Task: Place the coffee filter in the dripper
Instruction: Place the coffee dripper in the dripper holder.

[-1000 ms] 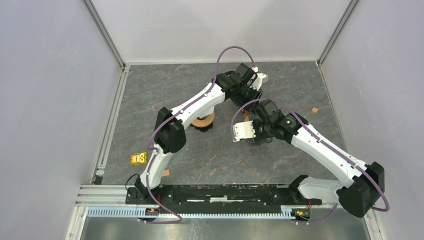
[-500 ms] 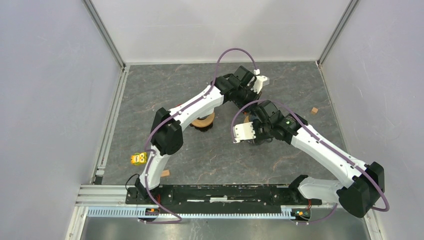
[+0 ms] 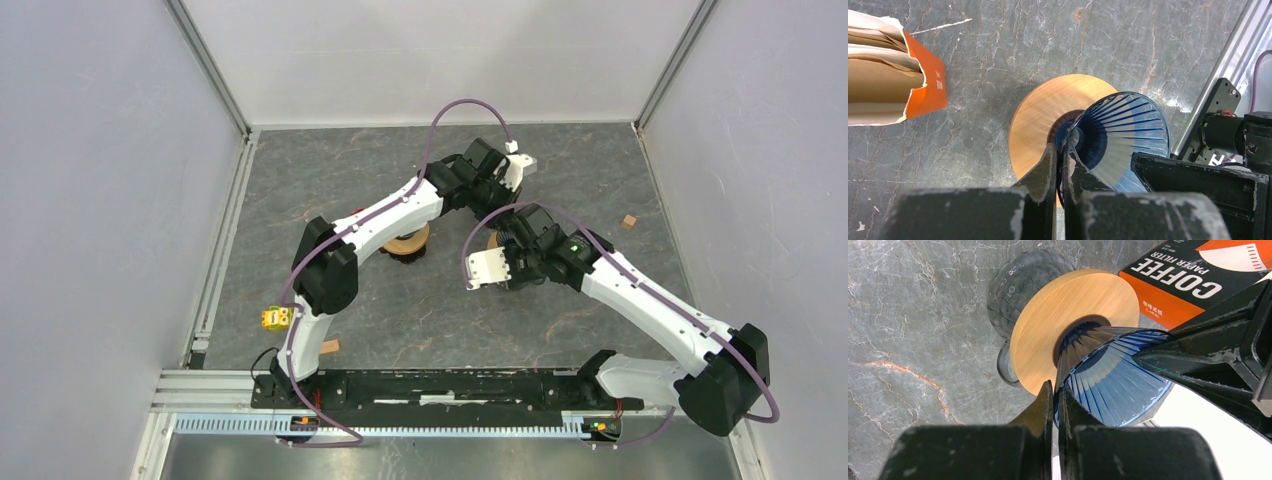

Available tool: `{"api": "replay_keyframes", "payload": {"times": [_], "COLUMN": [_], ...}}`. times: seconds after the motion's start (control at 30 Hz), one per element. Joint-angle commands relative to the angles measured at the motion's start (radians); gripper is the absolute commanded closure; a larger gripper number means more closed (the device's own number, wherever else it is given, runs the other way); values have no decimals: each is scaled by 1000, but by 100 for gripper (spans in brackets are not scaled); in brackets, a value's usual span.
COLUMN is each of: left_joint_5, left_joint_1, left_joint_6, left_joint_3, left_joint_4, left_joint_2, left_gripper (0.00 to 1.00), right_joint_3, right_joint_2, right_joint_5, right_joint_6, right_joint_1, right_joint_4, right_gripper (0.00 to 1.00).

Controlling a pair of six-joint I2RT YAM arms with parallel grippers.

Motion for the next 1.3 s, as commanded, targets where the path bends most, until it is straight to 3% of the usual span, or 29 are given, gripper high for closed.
{"api": "replay_keyframes", "payload": {"times": [0.0, 0.6, 1.1, 1.27], "left_joint_5": [-43, -44, -74, -76], "left_joint_1": [-32, -44, -41, -31], "left_joint_6": [59, 55, 78, 77], "left_joint_3": [-54, -112, 118, 169], "left_joint_4": [-79, -63, -198, -218], "left_joint_2": [45, 55, 49, 55], "left_gripper": [98, 98, 90, 80], "right_joint_3": [-87, -79, 209, 232], "right_joint_2": [68, 92, 17, -33], "right_joint_5": [-44, -65, -142, -199], "right_joint_6": [2, 3, 96, 118], "right_joint_1": [-8, -8, -49, -92], "right_joint_4": [-30, -36, -107, -86], "right_gripper": [100, 100, 52, 48]}}
